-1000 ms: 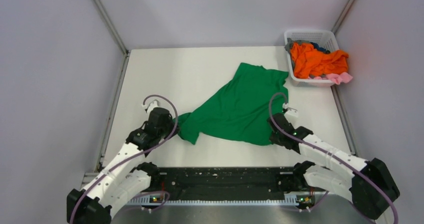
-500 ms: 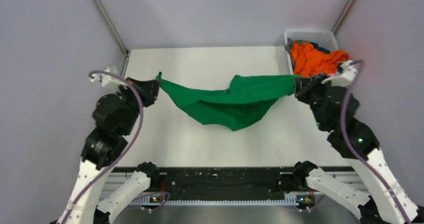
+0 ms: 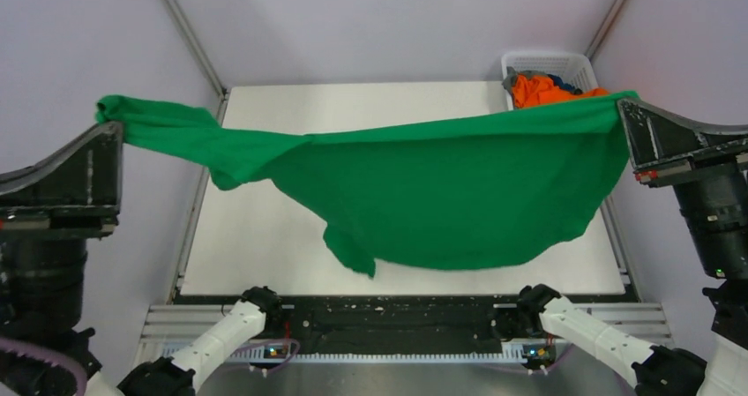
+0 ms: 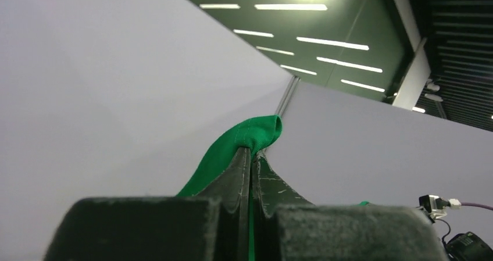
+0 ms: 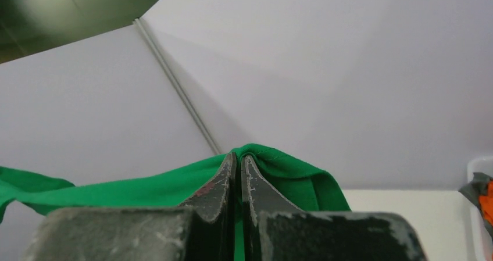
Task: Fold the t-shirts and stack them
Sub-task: Flatten out the tshirt
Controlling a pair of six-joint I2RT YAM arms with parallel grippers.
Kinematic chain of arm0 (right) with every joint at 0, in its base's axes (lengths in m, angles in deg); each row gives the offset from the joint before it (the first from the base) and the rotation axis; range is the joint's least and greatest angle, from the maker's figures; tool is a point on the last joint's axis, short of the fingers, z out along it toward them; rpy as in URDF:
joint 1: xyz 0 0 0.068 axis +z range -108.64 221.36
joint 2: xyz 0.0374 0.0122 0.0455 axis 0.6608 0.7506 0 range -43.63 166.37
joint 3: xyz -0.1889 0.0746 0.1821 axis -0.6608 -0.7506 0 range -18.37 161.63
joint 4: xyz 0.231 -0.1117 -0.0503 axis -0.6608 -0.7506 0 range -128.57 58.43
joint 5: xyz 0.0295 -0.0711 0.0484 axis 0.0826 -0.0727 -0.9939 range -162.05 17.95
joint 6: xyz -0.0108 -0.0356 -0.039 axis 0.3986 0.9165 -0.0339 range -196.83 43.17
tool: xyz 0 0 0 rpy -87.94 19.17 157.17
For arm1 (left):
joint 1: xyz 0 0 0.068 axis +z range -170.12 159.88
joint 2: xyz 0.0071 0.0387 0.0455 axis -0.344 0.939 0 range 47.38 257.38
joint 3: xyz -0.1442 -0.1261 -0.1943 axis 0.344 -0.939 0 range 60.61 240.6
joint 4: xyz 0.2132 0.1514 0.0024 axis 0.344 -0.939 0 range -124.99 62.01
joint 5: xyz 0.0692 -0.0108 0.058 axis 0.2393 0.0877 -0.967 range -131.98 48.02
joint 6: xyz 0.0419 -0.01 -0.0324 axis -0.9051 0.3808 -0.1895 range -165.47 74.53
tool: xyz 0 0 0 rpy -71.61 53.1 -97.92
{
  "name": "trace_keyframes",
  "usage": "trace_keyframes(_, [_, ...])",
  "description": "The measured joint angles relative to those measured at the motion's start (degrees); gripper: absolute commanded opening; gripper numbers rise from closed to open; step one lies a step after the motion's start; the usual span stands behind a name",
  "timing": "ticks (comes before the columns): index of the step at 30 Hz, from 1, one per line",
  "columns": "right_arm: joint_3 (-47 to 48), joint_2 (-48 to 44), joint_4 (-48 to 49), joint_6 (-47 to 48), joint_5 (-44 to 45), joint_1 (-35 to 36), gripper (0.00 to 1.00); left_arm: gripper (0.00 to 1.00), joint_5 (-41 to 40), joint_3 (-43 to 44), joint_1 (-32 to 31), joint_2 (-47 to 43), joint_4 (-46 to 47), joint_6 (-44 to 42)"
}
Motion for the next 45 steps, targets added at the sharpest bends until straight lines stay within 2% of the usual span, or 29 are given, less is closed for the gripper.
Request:
trace_keyframes(3, [1.81,0.22,0.04,0.70,-2.93,0.02,0.00,0.00,0.76,6.43,0.00,2.14,-0.24,-1.51])
trace_keyframes(7, [1.79,0.66,-0.11,1.53,-3.76,0.02,0.00,0.00,0.02,9.92,0.00,4.76,-0.76,-3.10])
trace_keyframes(13, [-5.18,0.87,1.99,2.64,2.08,0.04,0.00,0.00,-6.34,8.26,0.00,10.95,-0.76,-6.56])
trace_keyframes(16, [-11.06,2.25,4.17,3.30,8.46,0.07,0.00,0.00,-14.16,5.18,-0.02,16.02,0.59,-9.68])
trace_keyframes(19, [-18.08,5.75,7.61,3.58,16.15,0.04,0.01,0.00,-22.32,1.31,0.33,23.21,2.82,-12.63])
trace_keyframes(22, [-26.03,11.80,12.15,3.56,23.19,-0.72,0.01,0.00,-24.46,-1.86,4.46,34.12,4.92,-13.35])
trace_keyframes(23, [-28.81,15.02,14.14,3.06,23.47,-2.34,0.03,0.00,-24.48,-2.08,5.33,36.15,5.20,-13.31])
trace_keyframes(24, [-30.97,17.86,15.85,2.34,22.53,-4.26,0.08,0.00,-23.37,-2.25,8.31,44.48,6.34,-12.94])
trace_keyframes(26, [-35.78,25.18,21.31,0.24,18.75,-10.14,0.14,0.01,-21.88,-1.53,10.99,55.74,7.39,-12.70])
trace_keyframes(27, [-37.83,29.33,24.09,-0.72,16.39,-13.18,0.19,0.11,-20.98,-0.26,12.09,61.88,7.39,-12.66])
trace_keyframes(28, [-39.01,33.97,26.43,-1.64,13.94,-15.91,0.25,0.33,-19.69,2.12,13.07,68.50,6.91,-12.61])
trace_keyframes(29, [-39.10,39.10,28.35,-2.43,11.28,-18.43,0.36,0.64,-18.14,5.44,13.92,75.80,6.45,-12.46])
trace_keyframes(30, [-38.36,45.24,30.56,-3.21,7.98,-20.83,0.44,0.85,-16.72,8.87,14.53,82.27,5.75,-12.66])
trace_keyframes(31, [-37.29,49.90,31.71,-3.91,5.64,-22.23,0.53,0.97,-15.50,12.50,15.02,87.82,4.74,-12.92])
trace_keyframes(34, [-31.17,62.77,33.11,-3.89,1.18,-25.07,0.89,0.99,-12.74,21.33,15.98,101.33,2.84,-12.98])
trace_keyframes(36, [-26.45,67.52,32.70,-3.28,-0.17,-25.38,0.97,0.99,-11.67,21.64,16.28,103.67,1.46,-12.98])
trace_keyframes(41, [-20.96,66.58,33.33,-1.81,-5.01,-25.18,0.99,0.99,-8.72,15.32,16.20,97.50,4.02,-12.68])
trace_keyframes(45, [-24.94,60.22,34.64,-1.62,-9.81,-25.05,0.99,0.99,-6.21,9.62,15.96,87.65,4.72,-10.80])
